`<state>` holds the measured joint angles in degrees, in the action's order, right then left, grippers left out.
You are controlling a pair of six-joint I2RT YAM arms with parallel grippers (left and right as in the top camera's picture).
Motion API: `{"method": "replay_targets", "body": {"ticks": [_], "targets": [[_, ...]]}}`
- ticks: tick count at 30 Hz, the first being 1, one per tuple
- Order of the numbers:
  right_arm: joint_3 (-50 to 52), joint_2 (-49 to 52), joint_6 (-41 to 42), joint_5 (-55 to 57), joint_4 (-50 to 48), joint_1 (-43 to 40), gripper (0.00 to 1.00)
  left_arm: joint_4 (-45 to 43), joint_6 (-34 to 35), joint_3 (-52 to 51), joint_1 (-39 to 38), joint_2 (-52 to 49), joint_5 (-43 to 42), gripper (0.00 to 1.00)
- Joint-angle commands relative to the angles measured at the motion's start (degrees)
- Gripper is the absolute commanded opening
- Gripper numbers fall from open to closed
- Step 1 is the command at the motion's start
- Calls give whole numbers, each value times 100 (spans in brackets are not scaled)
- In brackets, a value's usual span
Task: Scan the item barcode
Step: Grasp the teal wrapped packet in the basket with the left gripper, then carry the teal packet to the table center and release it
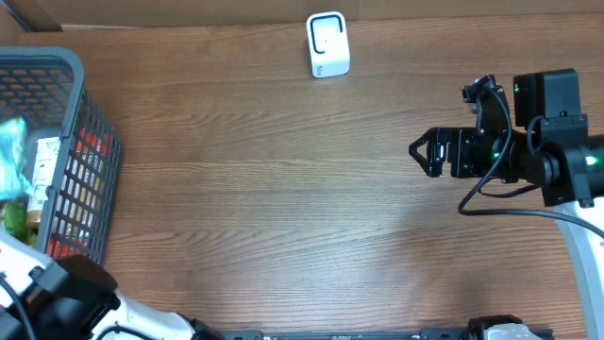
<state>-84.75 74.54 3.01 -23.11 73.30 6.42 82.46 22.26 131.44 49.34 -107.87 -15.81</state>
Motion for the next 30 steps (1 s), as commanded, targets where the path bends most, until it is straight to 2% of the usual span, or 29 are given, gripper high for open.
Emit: {"method": "replay_targets", "body": {"ticks": [1,5,9,14,18,23,29,30], "targets": [[-109,17,-26,11,-33,33,100,72,-284,535,-348,619,-699,4],[-109,17,-26,11,-39,33,100,160,-297,538,-1036,1051,-688,4],[-109,17,-26,11,-98,33,100,658,-284,455,-2035,1058,-664,5],[-109,17,-26,11,-142,33,100,595,-254,-411,-3333,962,-649,4],[-109,17,-28,13,-144,33,100,-74,-33,-1519,-4271,809,-623,4],[-109,17,-28,13,-116,33,100,-1425,632,-2988,-5410,511,-629,4],[-109,17,-28,13,-103,33,100,-2555,909,-3646,-6610,-151,-627,5],[-109,17,-28,13,-96,33,100,-2653,909,-3646,-6723,-232,-627,26]]}}
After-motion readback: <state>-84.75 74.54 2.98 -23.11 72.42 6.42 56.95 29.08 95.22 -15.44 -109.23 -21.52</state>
